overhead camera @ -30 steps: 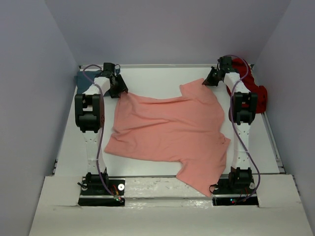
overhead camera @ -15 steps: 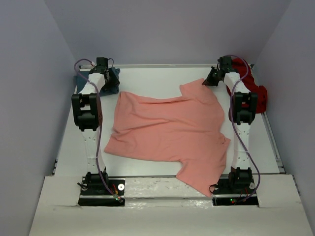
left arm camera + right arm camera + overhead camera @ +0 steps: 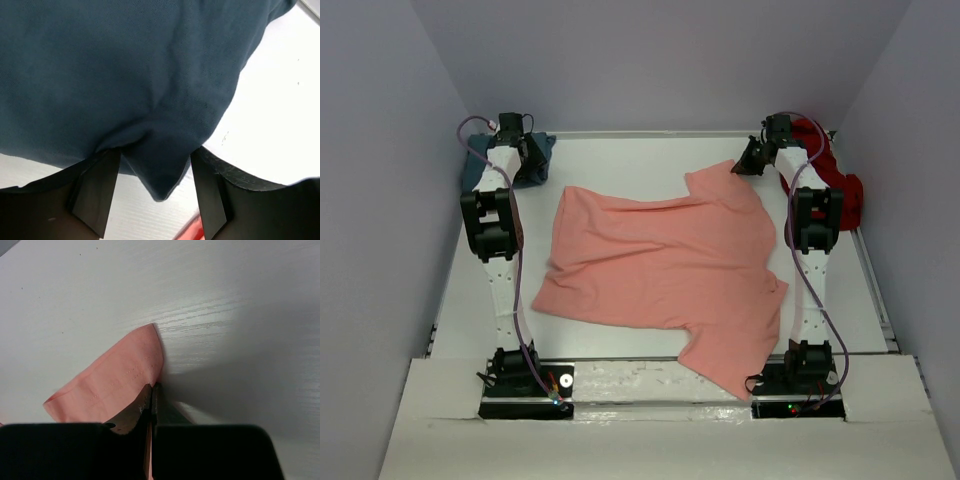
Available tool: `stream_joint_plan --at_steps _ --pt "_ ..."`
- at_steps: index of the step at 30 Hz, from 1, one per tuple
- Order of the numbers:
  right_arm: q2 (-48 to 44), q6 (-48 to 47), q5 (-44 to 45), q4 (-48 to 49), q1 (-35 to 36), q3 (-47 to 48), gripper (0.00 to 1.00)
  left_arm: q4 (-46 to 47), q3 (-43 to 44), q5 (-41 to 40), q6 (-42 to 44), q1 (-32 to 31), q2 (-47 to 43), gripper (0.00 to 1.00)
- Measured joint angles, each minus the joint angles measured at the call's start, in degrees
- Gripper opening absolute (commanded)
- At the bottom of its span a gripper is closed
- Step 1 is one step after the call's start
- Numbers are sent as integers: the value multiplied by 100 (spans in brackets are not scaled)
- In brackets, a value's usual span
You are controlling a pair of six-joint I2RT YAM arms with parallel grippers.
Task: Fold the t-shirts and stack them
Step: Flatten the tshirt out
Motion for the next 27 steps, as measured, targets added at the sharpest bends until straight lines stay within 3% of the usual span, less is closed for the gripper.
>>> stream_joint_plan --at_steps 11,27 --pt "0 -85 -4 -26 0 11 0 317 35 363 55 151 33 77" --pt "0 -101 -70 -96 15 46 0 1228 -1314 1005 -210 -721 -2350 81"
